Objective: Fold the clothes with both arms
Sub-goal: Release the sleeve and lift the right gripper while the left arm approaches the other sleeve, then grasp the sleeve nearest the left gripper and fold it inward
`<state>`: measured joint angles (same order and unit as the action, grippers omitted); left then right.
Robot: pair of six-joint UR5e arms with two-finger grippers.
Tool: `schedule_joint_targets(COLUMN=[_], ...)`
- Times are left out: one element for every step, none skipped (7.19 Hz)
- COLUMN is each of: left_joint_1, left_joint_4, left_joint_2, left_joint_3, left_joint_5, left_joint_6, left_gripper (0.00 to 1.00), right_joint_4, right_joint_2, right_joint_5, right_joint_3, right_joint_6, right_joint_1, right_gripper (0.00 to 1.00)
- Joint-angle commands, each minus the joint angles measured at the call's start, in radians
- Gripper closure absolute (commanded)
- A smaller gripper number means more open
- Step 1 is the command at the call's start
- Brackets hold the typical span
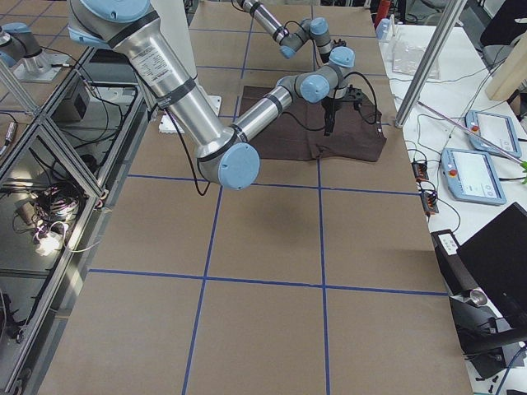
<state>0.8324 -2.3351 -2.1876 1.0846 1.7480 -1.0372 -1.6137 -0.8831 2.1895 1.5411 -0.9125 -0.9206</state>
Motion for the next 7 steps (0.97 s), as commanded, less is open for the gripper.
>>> schedule_joint_targets(left_joint_1=[-0.001,-0.001,0.001,0.007,0.03,0.033,0.03], left_joint_4=[0.0,0.0,0.009,0.019,0.078,0.199,0.298], left_joint_2=[0.0,-0.001,-0.003,-0.003,-0.007,-0.032,-0.106], left_joint_3=[0.004,0.006,0.015,0.046,0.09,0.174,0.181], left_joint_5=[0.004,0.005,0.008,0.014,0.09,0.119,0.12], left_joint_6=[0.002,0.002,0.003,0.003,0.003,-0.007,-0.03], left_gripper=[1.0,1.0,1.0,1.0,1.0,1.0,1.0], right_joint_4=[0.0,0.0,0.0,0.0,0.0,0.0,0.002], right_joint_2=[-0.002,-0.002,-0.002,-0.002,-0.002,0.001,0.001], right_joint_5=[-0.001,-0.001,-0.001,-0.002,-0.002,-0.001,-0.001], right_joint_3=[-0.001,-0.007,-0.007,-0.009,-0.009,-0.009,-0.007], right_joint_6=[0.004,0.006,0.007,0.009,0.009,0.008,0.007], right_joint_1=[-0.001,-0.001,-0.001,-0.001,-0.001,-0.001,-0.001], right_gripper=[0.0,0.0,0.0,0.0,0.0,0.0,0.0])
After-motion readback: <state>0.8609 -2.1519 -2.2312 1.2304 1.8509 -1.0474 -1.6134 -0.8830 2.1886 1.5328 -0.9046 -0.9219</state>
